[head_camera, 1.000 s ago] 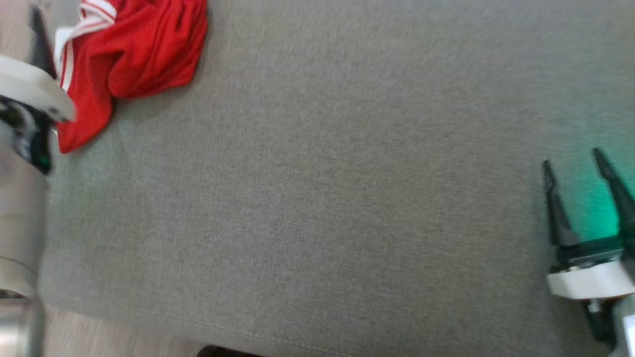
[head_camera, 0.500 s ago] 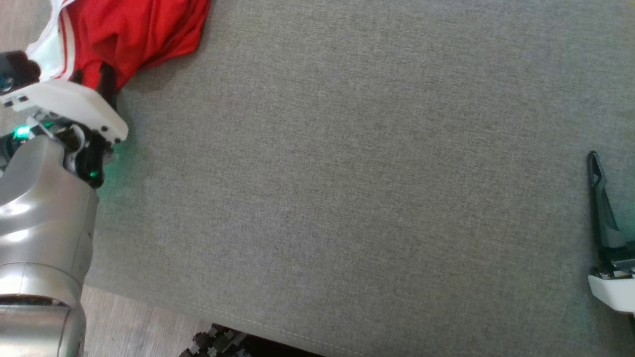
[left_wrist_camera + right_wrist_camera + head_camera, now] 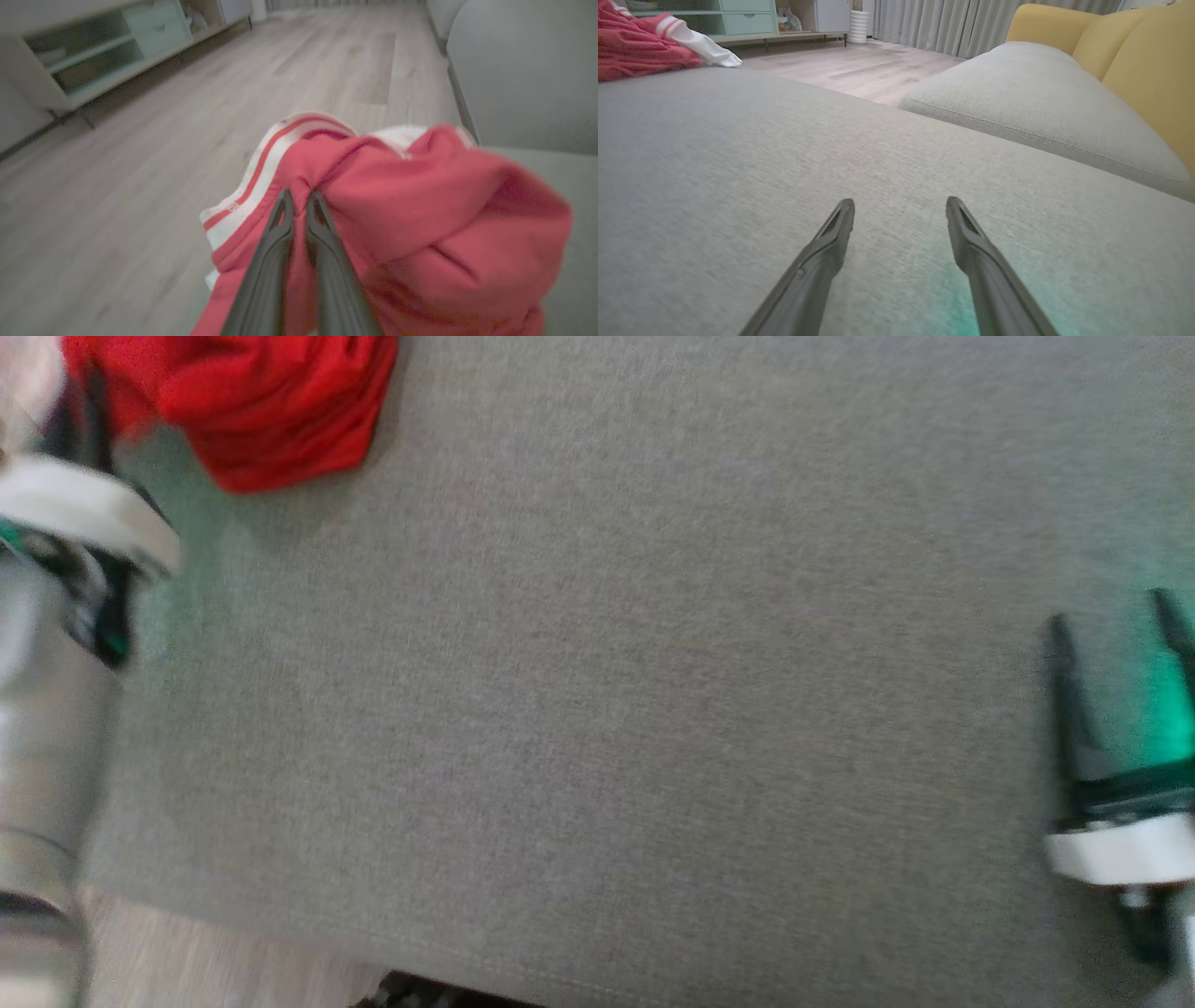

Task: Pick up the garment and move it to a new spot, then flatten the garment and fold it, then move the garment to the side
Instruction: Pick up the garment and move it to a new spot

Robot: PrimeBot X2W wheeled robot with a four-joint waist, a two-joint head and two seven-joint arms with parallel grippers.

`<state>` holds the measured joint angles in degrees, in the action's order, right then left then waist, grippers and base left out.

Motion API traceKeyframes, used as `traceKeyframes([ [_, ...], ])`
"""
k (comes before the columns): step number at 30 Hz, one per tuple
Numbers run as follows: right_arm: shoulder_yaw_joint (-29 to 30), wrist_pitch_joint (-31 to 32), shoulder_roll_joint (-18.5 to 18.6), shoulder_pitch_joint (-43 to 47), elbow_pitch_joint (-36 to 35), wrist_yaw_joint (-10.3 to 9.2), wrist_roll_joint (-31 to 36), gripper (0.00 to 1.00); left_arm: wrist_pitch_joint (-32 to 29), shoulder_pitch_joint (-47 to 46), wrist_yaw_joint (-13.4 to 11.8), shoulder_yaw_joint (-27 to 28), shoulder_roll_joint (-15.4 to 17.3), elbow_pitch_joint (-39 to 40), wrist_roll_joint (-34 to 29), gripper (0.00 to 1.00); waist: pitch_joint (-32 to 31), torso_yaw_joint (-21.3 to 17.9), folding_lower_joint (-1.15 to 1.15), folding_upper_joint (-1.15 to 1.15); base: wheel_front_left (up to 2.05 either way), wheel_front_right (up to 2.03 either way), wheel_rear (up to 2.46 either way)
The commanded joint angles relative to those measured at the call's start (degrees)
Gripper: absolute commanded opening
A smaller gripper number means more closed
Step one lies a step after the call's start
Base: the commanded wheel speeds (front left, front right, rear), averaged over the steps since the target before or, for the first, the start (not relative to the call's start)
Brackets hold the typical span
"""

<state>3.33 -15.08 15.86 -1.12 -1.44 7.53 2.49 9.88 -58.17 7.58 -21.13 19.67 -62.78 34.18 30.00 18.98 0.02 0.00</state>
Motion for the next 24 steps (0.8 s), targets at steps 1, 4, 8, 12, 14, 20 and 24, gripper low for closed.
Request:
traceKeyframes([
  [1, -3.3, 0.1, -1.4, -0.4, 0.0, -0.04, -0.5, 1.0, 2.1, -4.7, -0.2, 0.8, 5.4, 2.2, -1.4, 0.0, -3.8, -2.7, -0.02, 0.0, 0.0, 0.0, 0.0],
  [4, -5.2, 0.1, -3.6, -1.9, 1.3, -0.04, -1.2, 1.0, 3.9, -8.4, -0.3, -0.4, 7.5, 5.0, -4.1, 0.0, -7.9, -5.6, -0.02, 0.0, 0.0, 0.0, 0.0],
  [8, -7.0, 0.1, -6.9, -2.8, 2.8, -0.04, -2.2, 1.0, 4.6, -12.2, -0.2, -1.2, 9.0, 10.7, -5.7, 0.0, -13.1, -10.0, -0.02, 0.0, 0.0, 0.0, 0.0],
  [12, -7.9, 0.1, -9.8, -3.4, 3.3, -0.04, -3.1, 1.0, 2.0, -15.1, -0.1, -3.6, 9.7, 17.2, -5.8, 0.0, -16.3, -14.3, -0.02, 0.0, 0.0, 0.0, 0.0],
  [14, -8.4, 0.1, -10.9, -3.8, 3.3, -0.04, -3.6, 1.0, -0.3, -16.2, -0.1, -5.4, 9.7, 21.4, -5.2, 0.0, -17.5, -16.5, -0.02, 0.0, 0.0, 0.0, 0.0],
  [20, -9.0, 0.1, -12.5, -3.4, 3.6, -0.04, -4.8, 1.0, -6.4, -16.9, -0.1, -10.1, 9.8, 31.5, -2.6, 0.0, -20.3, -21.8, -0.02, 0.0, 0.0, 0.0, 0.0],
  [24, -8.7, 0.1, -12.9, -3.2, 3.3, -0.04, -6.1, 1.0, -10.6, -15.8, -0.1, -13.1, 9.5, 36.8, -1.3, 0.0, -21.3, -25.6, -0.02, 0.0, 0.0, 0.0, 0.0],
])
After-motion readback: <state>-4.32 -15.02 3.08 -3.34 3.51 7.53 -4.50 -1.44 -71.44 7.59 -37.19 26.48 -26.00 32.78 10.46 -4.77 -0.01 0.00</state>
